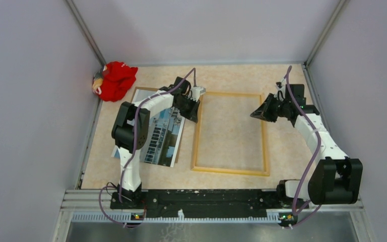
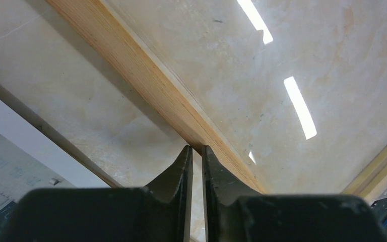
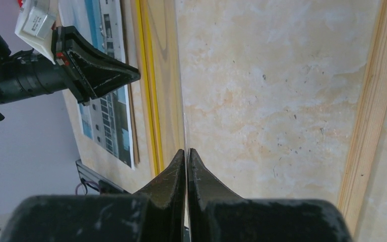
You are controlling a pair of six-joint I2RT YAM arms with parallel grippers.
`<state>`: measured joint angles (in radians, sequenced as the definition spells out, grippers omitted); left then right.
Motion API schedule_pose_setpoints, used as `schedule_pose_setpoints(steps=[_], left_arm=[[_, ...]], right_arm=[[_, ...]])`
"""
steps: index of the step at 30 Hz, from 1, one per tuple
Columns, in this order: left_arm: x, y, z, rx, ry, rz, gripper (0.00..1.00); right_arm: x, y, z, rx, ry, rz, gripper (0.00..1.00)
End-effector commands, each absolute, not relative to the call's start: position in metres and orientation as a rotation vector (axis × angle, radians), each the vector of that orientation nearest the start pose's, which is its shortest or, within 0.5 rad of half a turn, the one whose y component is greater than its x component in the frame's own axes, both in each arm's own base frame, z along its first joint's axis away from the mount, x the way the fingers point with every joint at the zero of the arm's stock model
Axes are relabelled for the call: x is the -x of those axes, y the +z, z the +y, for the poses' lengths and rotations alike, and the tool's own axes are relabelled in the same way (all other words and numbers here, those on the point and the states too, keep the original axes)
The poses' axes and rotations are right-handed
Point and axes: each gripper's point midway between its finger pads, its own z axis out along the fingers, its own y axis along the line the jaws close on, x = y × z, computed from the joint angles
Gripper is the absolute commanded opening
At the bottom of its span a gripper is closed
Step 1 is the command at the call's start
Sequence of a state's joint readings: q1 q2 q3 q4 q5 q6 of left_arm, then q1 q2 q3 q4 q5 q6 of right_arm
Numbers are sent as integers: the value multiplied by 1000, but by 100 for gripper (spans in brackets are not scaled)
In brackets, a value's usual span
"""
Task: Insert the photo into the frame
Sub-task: Place the photo frame item in the photo frame.
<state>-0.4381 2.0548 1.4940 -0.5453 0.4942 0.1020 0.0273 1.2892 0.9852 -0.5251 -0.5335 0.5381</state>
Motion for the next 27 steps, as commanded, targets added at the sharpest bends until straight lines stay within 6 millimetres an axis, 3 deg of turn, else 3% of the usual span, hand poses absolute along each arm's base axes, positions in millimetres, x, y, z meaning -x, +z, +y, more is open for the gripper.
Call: schedule_pose_setpoints(steps=[1,8,15,20,27], left_arm=[[-366,36,-266,-873,-808,2533,14],[-365,32,-265,-866,-806,2546,0],[-362,29,-263,-861,-802,2560,0],[-360,29,-262,-858,-806,2559,0],[-356,28,-262,-859,-817,2559,0]], right_arm=[[-309,171,123,-373,961,2389,0],[-306,168,125,-372,991,2404,0],[-302,169,122,-467,1022,2383,0],[-303,183,135,-528,1180,2314,0],[-297,196,151,-539,1230,2290,0]])
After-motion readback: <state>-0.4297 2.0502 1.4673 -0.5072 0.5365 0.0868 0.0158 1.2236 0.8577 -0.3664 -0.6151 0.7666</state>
